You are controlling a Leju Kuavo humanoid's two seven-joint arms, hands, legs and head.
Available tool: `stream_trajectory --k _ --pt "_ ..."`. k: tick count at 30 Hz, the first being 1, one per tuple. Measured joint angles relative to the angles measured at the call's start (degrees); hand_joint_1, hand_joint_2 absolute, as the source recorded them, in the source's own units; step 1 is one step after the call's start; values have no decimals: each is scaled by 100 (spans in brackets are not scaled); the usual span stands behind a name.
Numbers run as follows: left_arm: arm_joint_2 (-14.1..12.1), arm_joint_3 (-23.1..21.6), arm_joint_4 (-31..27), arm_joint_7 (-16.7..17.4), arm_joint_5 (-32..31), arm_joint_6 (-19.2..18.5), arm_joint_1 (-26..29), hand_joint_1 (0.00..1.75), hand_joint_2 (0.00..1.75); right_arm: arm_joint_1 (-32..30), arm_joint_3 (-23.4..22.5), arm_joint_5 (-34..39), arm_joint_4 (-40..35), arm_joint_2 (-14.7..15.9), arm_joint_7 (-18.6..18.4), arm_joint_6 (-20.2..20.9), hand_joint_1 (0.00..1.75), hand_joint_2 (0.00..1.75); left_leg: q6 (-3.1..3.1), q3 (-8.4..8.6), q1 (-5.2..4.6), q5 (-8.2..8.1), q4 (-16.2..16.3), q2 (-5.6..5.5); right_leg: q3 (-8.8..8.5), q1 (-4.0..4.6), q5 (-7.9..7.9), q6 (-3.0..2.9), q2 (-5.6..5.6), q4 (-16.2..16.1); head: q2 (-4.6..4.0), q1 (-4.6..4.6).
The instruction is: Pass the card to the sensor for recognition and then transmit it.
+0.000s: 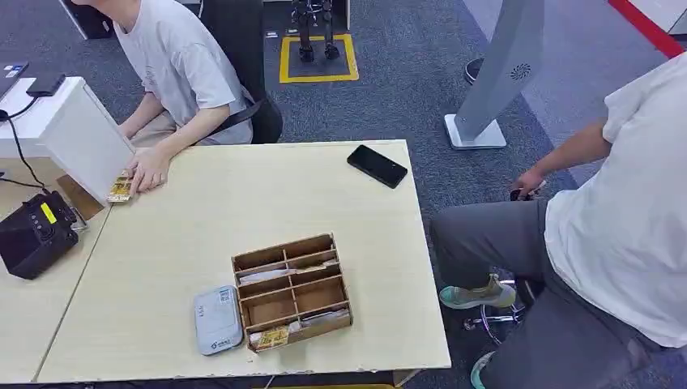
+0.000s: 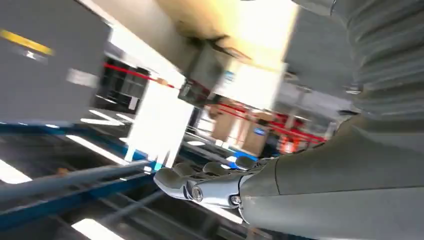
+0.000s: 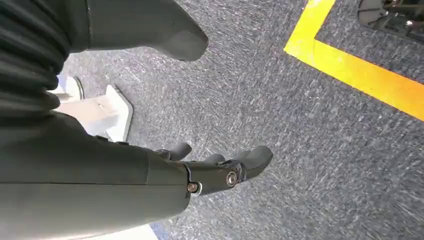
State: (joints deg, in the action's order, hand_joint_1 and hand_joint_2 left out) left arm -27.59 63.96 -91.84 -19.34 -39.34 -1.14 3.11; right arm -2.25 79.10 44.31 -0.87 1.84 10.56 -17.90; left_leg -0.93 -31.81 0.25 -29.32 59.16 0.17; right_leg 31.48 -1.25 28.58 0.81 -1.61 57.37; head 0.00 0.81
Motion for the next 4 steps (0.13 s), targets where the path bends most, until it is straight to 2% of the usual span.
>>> stream_trajectory --k 4 --pt "173 526 0 11 -75 -39 -9 0 175 21 -68 -18 9 -4 0 2 0 175 -6 2 -2 5 1 -16 -11 0 -1 0 20 -1 0 2"
